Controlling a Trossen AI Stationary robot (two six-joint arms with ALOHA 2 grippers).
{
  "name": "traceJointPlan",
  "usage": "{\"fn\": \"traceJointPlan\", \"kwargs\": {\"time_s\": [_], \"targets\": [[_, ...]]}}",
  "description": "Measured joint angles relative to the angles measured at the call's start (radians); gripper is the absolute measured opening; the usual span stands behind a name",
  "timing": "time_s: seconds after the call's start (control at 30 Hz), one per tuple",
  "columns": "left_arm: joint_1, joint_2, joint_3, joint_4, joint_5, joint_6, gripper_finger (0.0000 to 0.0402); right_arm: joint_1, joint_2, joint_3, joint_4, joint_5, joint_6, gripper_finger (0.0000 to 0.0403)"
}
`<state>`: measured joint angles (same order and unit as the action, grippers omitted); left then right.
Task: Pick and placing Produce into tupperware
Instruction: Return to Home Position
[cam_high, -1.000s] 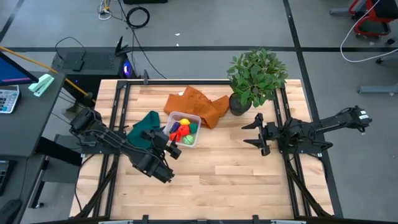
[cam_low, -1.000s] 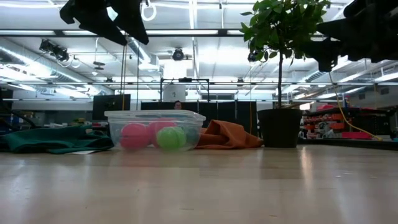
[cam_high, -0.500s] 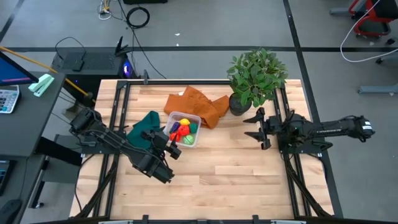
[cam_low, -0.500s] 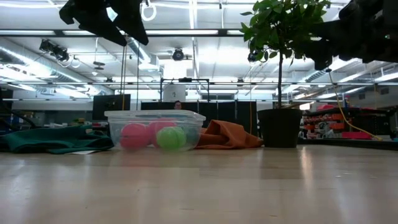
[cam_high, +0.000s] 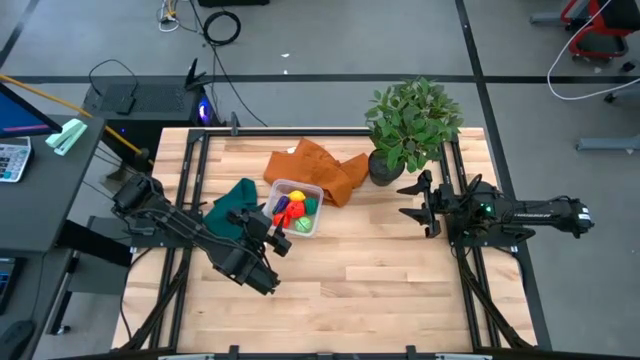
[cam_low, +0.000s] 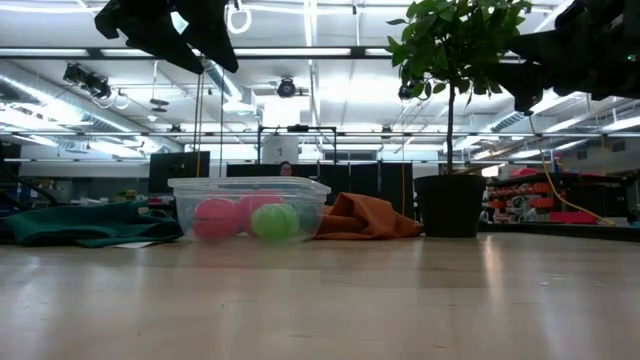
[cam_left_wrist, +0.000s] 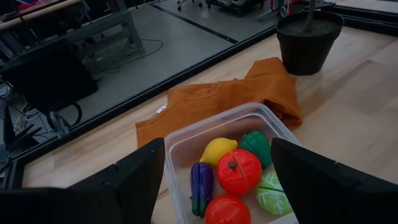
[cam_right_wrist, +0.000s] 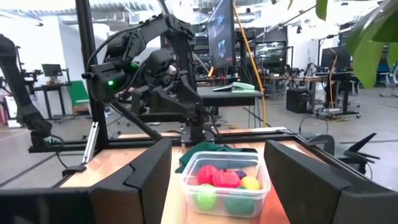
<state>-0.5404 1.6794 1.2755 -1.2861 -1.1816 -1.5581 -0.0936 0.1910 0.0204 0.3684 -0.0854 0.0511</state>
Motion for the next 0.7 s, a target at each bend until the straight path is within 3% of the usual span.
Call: {"fn": "traceJointPlan", "kwargs": {"time_s": [0.47,0.7], "targets": [[0.0,0.0,0.0,0.0,0.001,0.001,0.0298,-0.006,-0.148,0.004,-0.226,-0.003,0.022,0.0219],[0.0,0.0,0.0,-0.001,0.009,0.001,0.0298,-0.006,-0.191,0.091,-0.43,0.002,0.005,0.0219]]}}
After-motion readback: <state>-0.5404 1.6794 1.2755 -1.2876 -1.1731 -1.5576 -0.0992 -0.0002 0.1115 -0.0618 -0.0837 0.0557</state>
